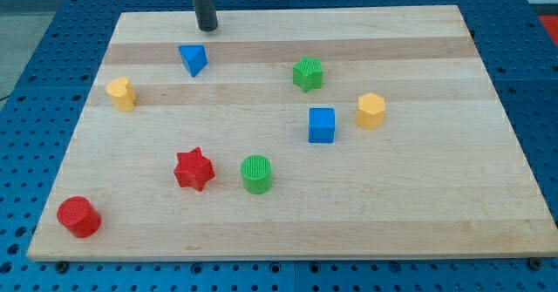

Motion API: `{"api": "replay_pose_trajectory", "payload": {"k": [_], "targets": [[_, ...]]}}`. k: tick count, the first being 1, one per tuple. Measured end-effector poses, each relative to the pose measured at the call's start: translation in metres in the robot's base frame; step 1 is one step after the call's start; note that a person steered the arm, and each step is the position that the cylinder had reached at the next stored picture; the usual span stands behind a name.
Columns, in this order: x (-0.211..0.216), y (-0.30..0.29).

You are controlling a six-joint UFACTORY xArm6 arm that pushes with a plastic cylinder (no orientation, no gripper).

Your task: Slightly move the blue triangle toward the yellow heart

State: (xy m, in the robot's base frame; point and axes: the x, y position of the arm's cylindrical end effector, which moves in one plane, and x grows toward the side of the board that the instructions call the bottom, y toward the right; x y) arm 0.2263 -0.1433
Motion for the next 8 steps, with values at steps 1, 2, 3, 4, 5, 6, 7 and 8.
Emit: {"api": "replay_pose_trajectory", "payload": {"k": [1,2,3,4,5,6,7,8], "targets": [[0.0,-0.009],[0.0,-0.009],[0.0,-0.009],[0.092,0.012],[0.107,0.014],[0.107,0.014],[0.135,0.019],[0.18,0.029]]}}
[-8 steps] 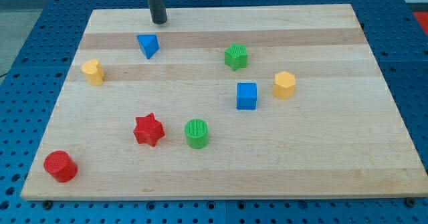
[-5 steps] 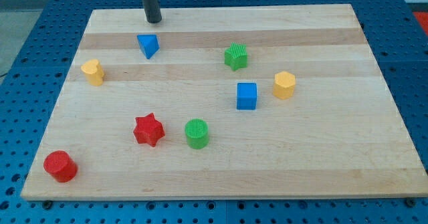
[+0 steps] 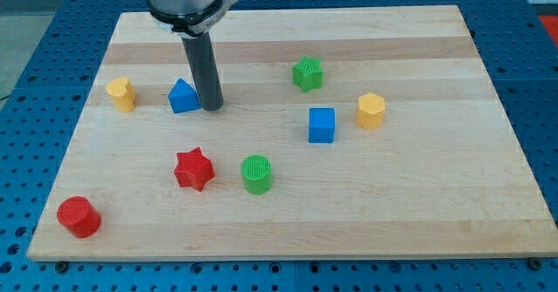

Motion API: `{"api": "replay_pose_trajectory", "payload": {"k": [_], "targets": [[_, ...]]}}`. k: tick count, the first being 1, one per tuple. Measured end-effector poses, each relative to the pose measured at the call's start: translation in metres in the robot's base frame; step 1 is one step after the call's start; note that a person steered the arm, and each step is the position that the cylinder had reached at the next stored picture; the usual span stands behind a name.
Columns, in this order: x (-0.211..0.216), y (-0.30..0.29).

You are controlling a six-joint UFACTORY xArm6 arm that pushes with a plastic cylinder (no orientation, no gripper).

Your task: Slightly move the blue triangle toward the yellow heart

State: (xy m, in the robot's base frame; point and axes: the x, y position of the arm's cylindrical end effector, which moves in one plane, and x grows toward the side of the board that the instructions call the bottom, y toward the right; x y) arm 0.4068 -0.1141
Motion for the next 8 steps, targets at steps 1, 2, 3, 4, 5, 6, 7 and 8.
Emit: {"api": "replay_pose_trajectory", "payload": {"k": [1,2,3,4,5,6,7,8], "targets": [[0.0,0.0],[0.014,0.0],[0.017,0.004],[0.011,0.008],[-0.021,0.008],[-0.037,0.002],[-0.037,0.0],[-0.011,0.017]]}}
